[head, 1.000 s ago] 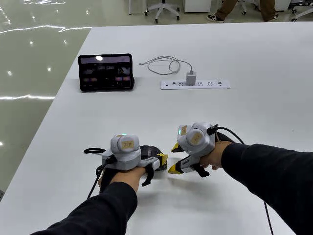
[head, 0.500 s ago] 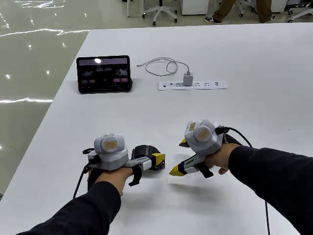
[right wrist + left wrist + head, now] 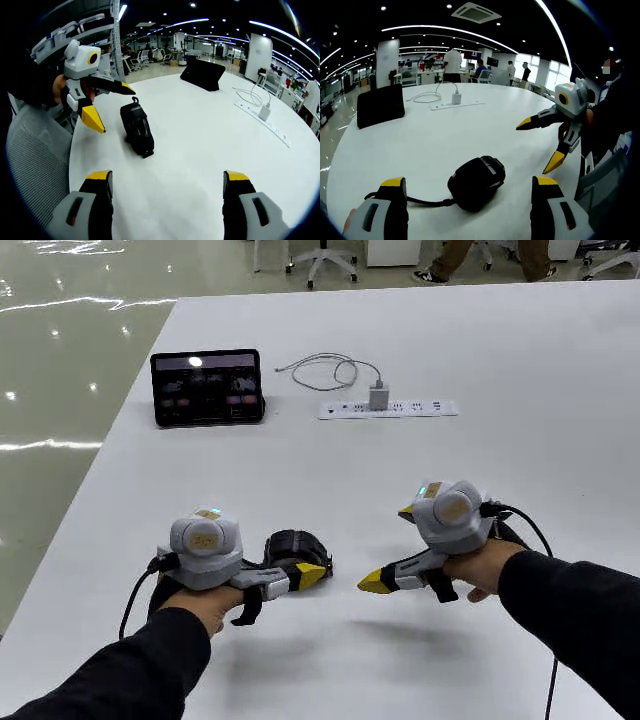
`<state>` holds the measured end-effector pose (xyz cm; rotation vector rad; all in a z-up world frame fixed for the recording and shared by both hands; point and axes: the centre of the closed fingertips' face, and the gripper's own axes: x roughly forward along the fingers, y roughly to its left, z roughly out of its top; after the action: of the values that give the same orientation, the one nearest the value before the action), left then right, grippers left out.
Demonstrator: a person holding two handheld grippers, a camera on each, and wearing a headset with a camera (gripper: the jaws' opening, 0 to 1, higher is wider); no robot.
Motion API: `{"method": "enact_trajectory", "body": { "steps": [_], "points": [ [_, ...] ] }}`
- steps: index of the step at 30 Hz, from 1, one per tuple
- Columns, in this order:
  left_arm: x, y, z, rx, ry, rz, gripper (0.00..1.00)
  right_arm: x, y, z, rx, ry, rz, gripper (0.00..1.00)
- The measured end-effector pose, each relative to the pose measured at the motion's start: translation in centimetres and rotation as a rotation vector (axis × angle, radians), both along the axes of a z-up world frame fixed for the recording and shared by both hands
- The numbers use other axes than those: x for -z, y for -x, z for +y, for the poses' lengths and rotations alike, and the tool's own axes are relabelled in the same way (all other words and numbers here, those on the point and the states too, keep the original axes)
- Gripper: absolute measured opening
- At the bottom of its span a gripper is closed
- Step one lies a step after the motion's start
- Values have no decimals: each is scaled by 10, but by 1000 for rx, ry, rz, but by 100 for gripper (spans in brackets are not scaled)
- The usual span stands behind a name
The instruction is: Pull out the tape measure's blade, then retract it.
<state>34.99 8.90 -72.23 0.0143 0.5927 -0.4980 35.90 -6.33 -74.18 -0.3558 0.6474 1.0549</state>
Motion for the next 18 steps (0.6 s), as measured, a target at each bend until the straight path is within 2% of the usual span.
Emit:
{"method": "enact_trajectory", "body": {
  "steps": [2, 4, 7, 13, 15, 18],
  "points": [
    [-1, 2, 3, 7, 11, 5, 100, -1, 3, -9, 5, 3, -5, 90],
    [-5, 3, 6, 10, 14, -7, 100, -2, 4, -18, 24, -8, -6, 92],
    [-7, 5, 12, 16, 11, -9, 100, -4, 7, -30, 51, -24, -1, 99],
    [-6, 12, 23, 44, 6, -9, 100, -7, 17, -54, 91, -40, 1, 100],
    [-6, 16, 26, 52, 16, -6, 100, -9, 21, -61, 94, -45, -9, 100],
    [-7, 23, 30, 69, 10, -7, 100, -15, 26, -70, 103, -61, -29, 100]
  ]
}}
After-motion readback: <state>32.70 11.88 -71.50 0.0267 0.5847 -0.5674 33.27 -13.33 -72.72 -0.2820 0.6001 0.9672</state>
